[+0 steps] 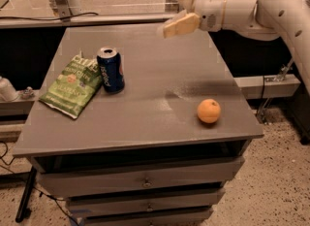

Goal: Move pepsi can near green jalapeno chip bag

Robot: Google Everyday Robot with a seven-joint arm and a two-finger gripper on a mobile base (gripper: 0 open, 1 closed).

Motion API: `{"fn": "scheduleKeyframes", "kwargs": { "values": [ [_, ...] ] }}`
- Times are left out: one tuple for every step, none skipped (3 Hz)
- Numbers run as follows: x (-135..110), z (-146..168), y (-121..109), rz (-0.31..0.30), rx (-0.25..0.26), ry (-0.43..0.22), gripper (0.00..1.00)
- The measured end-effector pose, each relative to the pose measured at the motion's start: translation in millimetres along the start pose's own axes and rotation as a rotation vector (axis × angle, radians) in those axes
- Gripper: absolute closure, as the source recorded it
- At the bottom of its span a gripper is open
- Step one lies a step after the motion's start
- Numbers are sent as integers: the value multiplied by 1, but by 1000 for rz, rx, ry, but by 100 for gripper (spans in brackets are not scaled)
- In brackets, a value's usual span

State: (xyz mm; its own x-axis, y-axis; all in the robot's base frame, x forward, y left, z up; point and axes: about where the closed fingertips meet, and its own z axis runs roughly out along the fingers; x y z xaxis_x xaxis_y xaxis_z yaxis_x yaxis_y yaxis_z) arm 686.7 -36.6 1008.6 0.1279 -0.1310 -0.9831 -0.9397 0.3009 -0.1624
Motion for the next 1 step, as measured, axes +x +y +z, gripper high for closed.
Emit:
{"fn": "scheduleKeyframes", "kwargs": {
  "values": [
    [-15,-6,-7,-23,18,-17,0]
  ]
}}
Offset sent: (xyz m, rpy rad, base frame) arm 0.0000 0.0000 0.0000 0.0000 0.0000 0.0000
